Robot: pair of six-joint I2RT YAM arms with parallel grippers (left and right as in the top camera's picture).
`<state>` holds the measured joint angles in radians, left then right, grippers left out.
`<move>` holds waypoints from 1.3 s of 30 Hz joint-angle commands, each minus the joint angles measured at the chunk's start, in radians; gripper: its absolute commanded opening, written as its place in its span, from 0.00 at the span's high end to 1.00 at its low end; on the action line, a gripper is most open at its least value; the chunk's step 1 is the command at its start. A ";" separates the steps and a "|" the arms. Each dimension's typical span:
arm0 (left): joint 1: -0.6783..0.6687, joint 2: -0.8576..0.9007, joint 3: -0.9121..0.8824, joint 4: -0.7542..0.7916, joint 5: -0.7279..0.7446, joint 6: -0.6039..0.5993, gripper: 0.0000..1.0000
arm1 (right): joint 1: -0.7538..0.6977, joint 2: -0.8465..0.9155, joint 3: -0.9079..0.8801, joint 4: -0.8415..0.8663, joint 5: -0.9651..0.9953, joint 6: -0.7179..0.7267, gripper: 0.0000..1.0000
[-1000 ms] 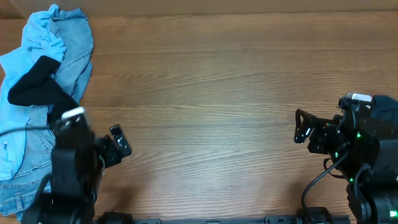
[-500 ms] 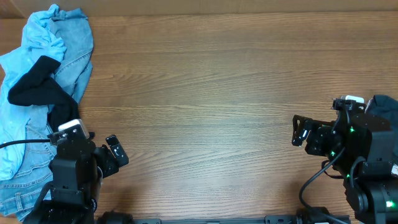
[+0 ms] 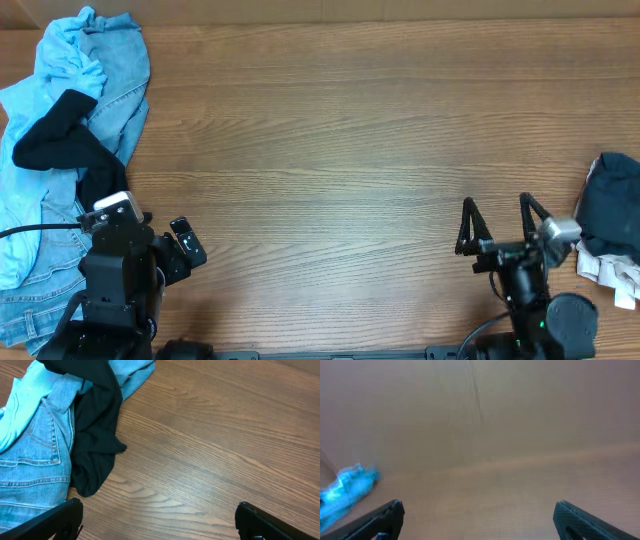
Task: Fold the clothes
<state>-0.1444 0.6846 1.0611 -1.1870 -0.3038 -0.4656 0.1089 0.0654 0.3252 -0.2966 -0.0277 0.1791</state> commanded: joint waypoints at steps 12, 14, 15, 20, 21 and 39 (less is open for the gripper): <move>-0.006 -0.002 -0.005 0.001 -0.018 -0.010 0.00 | 0.009 -0.063 -0.317 0.214 0.024 -0.003 0.00; -0.006 -0.002 -0.005 0.001 -0.018 -0.010 0.00 | 0.009 -0.063 -0.317 0.214 0.024 -0.003 0.00; -0.006 -0.002 -0.005 0.001 -0.018 -0.010 0.00 | 0.009 -0.063 -0.317 0.214 0.024 -0.003 0.00; -0.006 -0.002 -0.005 0.002 -0.018 -0.010 0.00 | 0.009 -0.063 -0.317 0.214 0.024 -0.003 0.00; -0.006 -0.002 -0.005 0.002 -0.018 -0.010 0.00 | 0.009 -0.063 -0.317 0.214 0.024 -0.003 0.00; 0.141 -0.282 -0.279 0.154 0.042 0.106 0.00 | 0.009 -0.063 -0.317 0.214 0.024 -0.003 0.00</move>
<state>-0.0360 0.5198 0.9348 -1.1236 -0.3023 -0.4564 0.1131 0.0143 0.0181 -0.0902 -0.0181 0.1791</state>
